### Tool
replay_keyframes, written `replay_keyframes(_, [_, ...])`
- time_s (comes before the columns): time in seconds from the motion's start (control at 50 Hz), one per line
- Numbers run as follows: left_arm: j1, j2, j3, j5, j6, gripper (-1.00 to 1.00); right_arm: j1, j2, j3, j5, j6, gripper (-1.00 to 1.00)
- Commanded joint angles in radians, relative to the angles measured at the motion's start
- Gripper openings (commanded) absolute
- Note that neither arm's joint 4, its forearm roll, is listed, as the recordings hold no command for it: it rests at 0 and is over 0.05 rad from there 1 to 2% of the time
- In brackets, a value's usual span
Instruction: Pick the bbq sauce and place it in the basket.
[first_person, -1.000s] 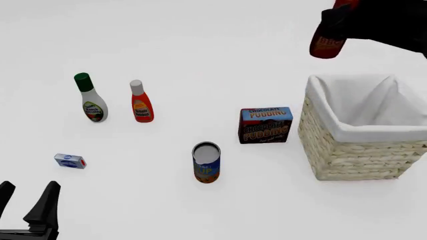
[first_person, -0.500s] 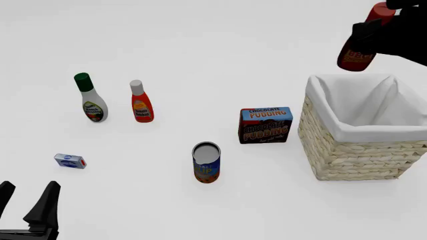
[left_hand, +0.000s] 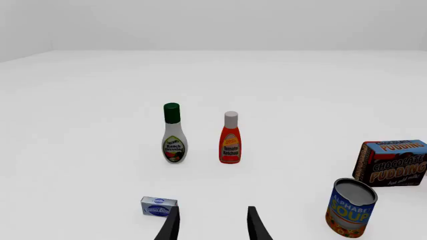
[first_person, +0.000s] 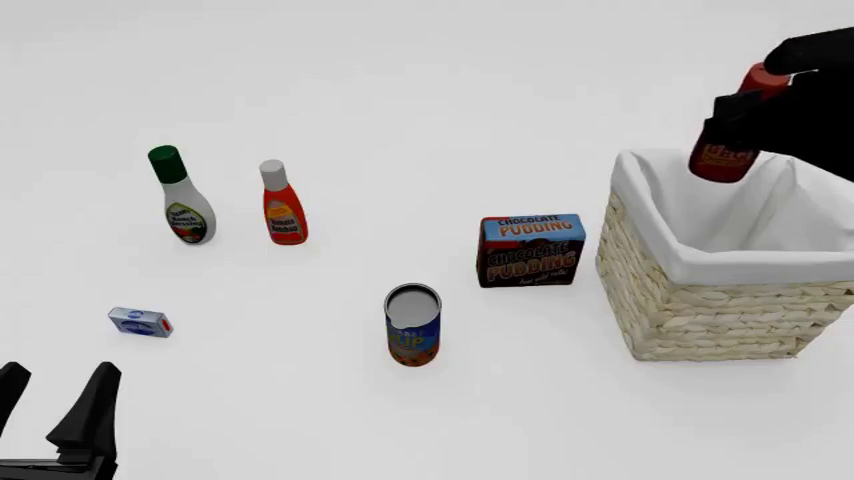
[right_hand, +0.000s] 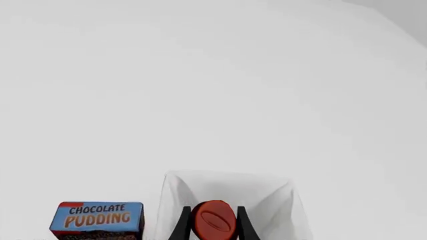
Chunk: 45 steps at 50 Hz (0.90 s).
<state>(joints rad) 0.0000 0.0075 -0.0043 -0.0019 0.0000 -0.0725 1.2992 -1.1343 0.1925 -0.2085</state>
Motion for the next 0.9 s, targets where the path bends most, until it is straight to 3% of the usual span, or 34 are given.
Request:
replay_keyframes(0.02, [0.000, 0.000, 0.000, 0.000, 0.000, 1.00, -0.023, 0.053, 0.028, -0.055, 0.018, -1.00])
replay_keyframes(0.9, [0.000, 0.000, 0.000, 0.000, 0.000, 1.00, -0.104, 0.185, 0.116, -0.167, 0.028, -1.00])
